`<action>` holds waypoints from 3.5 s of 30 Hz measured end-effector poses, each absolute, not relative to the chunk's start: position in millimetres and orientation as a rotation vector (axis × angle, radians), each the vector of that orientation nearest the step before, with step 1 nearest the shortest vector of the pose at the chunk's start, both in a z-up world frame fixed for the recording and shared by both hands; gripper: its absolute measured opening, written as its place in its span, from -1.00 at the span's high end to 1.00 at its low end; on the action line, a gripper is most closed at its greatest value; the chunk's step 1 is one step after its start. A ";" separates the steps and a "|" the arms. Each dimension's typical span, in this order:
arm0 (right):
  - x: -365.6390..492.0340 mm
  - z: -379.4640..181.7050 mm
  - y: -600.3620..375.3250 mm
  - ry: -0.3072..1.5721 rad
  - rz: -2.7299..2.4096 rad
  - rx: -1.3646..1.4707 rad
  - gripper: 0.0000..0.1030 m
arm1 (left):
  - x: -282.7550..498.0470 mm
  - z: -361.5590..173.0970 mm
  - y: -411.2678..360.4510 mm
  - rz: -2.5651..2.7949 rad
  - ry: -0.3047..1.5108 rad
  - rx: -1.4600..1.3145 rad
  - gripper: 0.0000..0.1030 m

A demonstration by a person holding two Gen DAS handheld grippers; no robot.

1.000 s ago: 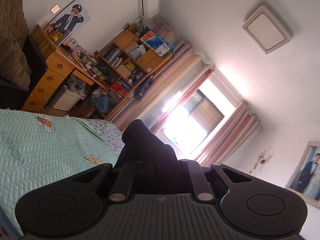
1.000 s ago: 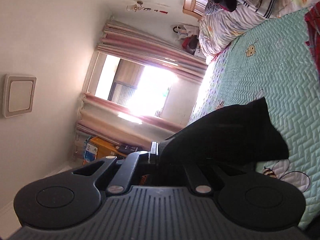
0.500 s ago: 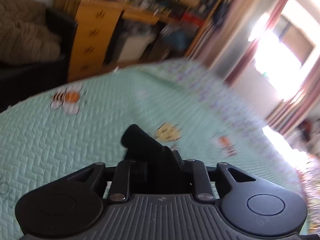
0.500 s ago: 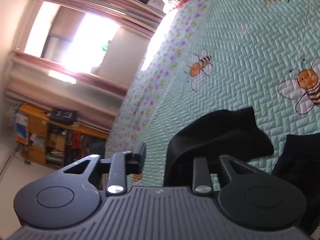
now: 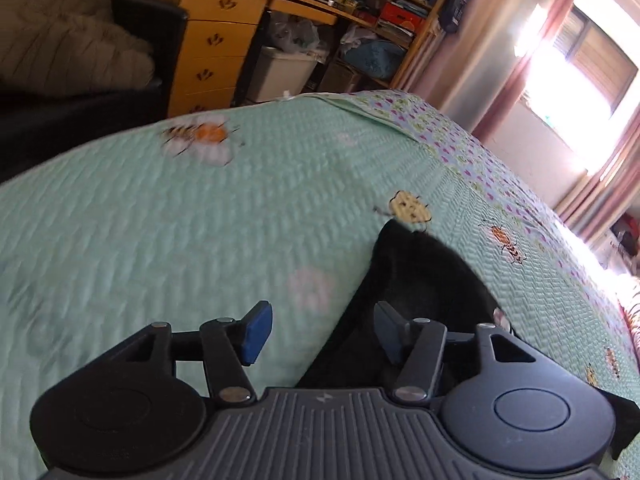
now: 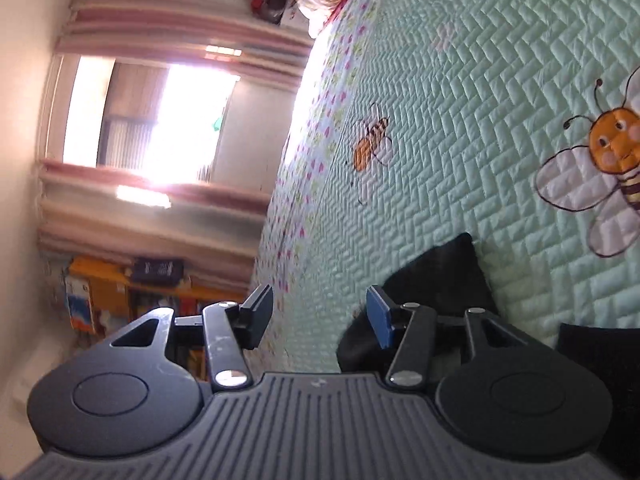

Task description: Fold clothes

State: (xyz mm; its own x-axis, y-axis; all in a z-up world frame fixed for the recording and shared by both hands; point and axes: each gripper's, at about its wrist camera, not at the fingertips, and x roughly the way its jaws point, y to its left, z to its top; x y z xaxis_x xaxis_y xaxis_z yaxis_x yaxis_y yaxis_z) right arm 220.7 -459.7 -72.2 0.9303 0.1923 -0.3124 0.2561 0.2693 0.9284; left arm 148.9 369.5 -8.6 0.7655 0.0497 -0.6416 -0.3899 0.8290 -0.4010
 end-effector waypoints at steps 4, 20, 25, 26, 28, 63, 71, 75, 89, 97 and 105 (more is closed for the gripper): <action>116.4 -88.8 -444.7 0.403 0.027 1.200 -0.10 | 76.8 -57.1 378.2 0.230 0.678 -0.720 -0.26; 17.5 -193.7 -465.2 0.299 -0.039 1.414 -0.09 | 148.1 -108.8 335.8 0.095 0.671 -0.938 -0.26; 87.4 -181.2 -476.0 0.413 -0.050 1.321 -0.05 | 162.6 -110.4 321.4 0.088 0.688 -0.860 0.26; 99.4 -178.4 -476.0 0.443 -0.060 1.292 0.18 | 163.6 -111.7 319.8 0.099 0.693 -0.840 0.35; 117.9 -178.8 -474.4 0.532 -0.135 1.239 0.79 | 162.5 -111.7 319.0 0.110 0.692 -0.821 0.68; -3.8 -180.9 -457.5 0.430 -0.188 1.192 -0.11 | 33.8 -99.1 341.6 0.101 0.601 -0.911 0.65; 49.3 -188.3 -474.2 0.482 -0.216 1.233 0.75 | 40.5 -100.5 335.7 0.111 0.599 -0.911 0.65; 24.4 -165.7 -467.8 0.449 -0.238 1.142 0.77 | 37.9 -86.6 329.4 0.098 0.576 -0.881 0.76; -91.9 -130.2 -504.3 0.518 -0.447 0.991 0.62 | -44.7 -92.3 321.6 0.060 0.592 -0.859 0.73; -120.7 -93.9 -419.0 0.314 -0.298 0.813 0.60 | -88.1 -107.5 358.7 0.134 0.563 -0.908 0.60; -73.4 -76.2 -304.5 0.405 0.082 0.716 0.27 | -62.1 -112.2 355.0 0.126 0.599 -0.930 0.11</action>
State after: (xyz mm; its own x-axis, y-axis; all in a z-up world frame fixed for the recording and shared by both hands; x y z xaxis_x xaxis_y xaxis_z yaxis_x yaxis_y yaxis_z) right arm -73.4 -304.5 -76.2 0.9192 0.2100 -0.3330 0.0641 0.7548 0.6528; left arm -62.1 355.0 -112.2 0.8310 -0.1490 -0.5359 -0.3529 0.6036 -0.7149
